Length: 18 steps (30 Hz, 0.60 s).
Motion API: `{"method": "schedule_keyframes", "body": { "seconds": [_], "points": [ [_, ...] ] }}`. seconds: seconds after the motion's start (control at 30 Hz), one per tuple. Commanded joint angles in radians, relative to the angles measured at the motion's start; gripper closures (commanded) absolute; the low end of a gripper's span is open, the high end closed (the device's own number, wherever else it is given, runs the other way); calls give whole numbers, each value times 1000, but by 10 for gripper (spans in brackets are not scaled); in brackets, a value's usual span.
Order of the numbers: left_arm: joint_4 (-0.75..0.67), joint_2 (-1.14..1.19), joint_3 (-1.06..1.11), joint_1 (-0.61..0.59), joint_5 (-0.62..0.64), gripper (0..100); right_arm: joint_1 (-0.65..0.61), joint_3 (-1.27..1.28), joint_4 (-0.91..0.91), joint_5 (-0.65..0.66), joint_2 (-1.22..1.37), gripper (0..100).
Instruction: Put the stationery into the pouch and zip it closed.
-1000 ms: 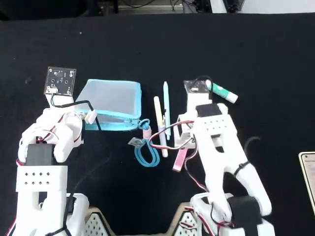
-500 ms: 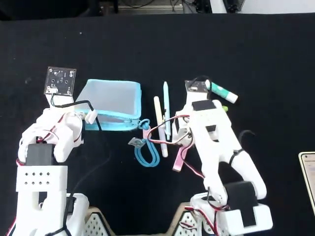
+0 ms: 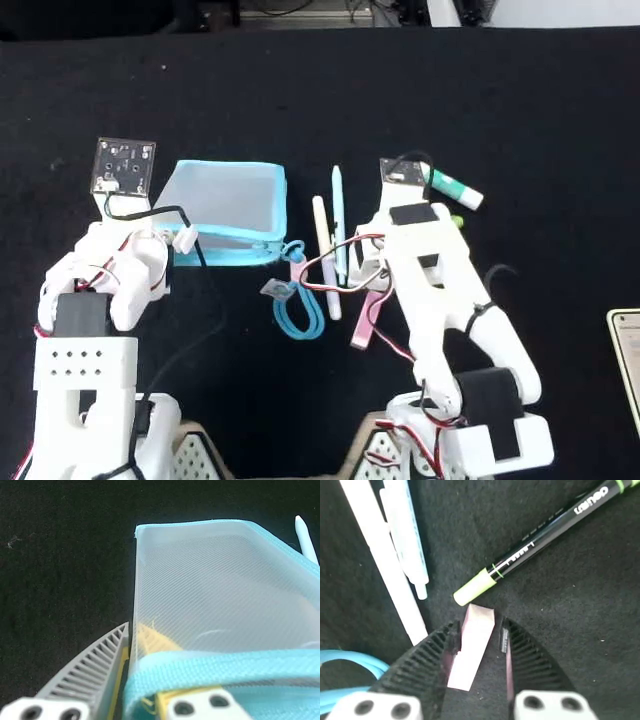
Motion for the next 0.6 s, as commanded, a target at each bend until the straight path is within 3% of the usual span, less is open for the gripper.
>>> {"method": "schedule_keyframes", "body": {
  "seconds": [0.0, 0.57],
  "points": [
    [-9, -8, -8, -5, 14, 971, -26, -12, -11, -14, -2, 874],
    [-12, -8, 10, -5, 14, 971, -31, 84, -112, -12, -2, 874]
  ]
}}
